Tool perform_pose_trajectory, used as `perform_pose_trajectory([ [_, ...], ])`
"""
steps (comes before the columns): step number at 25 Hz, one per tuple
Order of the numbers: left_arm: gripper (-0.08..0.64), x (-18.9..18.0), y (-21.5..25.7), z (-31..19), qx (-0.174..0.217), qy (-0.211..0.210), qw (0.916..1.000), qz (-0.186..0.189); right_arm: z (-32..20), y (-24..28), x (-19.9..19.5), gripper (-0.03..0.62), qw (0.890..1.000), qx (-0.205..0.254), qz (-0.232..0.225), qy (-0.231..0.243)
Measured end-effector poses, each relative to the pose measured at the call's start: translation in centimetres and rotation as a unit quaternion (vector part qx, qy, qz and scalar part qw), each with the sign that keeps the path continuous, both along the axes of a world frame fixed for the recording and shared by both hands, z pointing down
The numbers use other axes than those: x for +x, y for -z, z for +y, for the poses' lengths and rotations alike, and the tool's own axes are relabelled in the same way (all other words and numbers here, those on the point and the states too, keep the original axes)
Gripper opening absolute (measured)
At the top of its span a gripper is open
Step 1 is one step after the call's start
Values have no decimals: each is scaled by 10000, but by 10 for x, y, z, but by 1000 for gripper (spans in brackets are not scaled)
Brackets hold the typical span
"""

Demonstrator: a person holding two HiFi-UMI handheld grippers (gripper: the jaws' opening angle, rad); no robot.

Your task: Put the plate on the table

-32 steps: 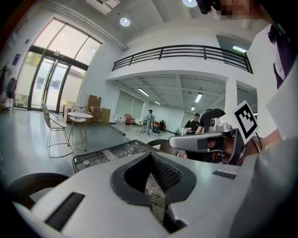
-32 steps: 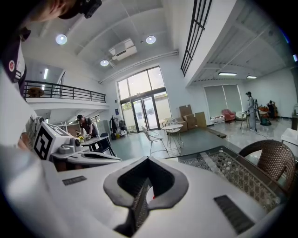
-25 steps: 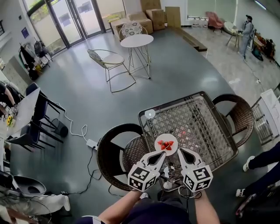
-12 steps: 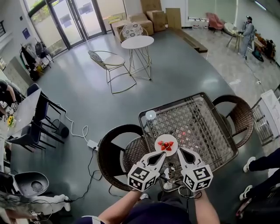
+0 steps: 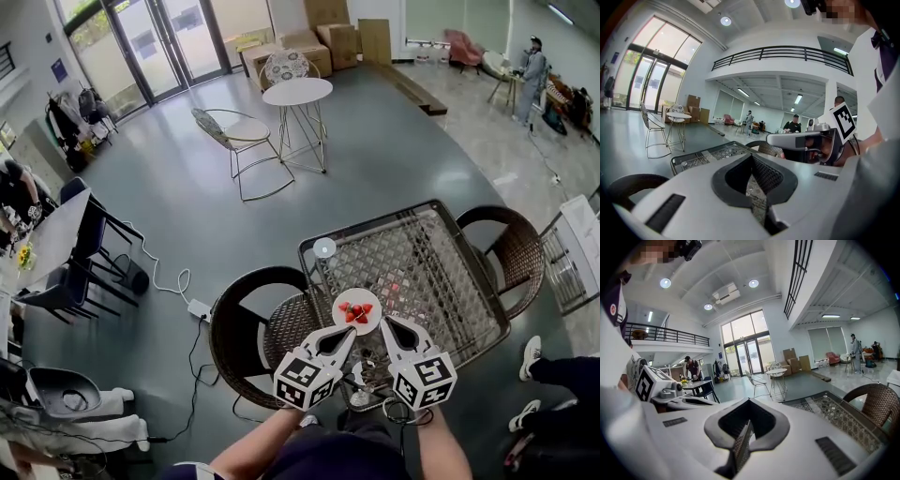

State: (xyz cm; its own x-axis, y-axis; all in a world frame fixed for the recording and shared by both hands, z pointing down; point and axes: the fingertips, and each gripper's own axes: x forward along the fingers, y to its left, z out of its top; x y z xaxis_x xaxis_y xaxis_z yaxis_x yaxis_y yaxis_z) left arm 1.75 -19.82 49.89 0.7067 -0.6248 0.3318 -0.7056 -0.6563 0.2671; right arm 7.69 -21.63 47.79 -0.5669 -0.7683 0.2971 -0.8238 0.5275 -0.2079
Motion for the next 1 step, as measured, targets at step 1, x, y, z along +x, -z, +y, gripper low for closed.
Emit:
perform_pose_trajectory([
  [1,7,1,1,1,-7,1,10000,-2,0,2,1,3,10000,1,-2,5],
])
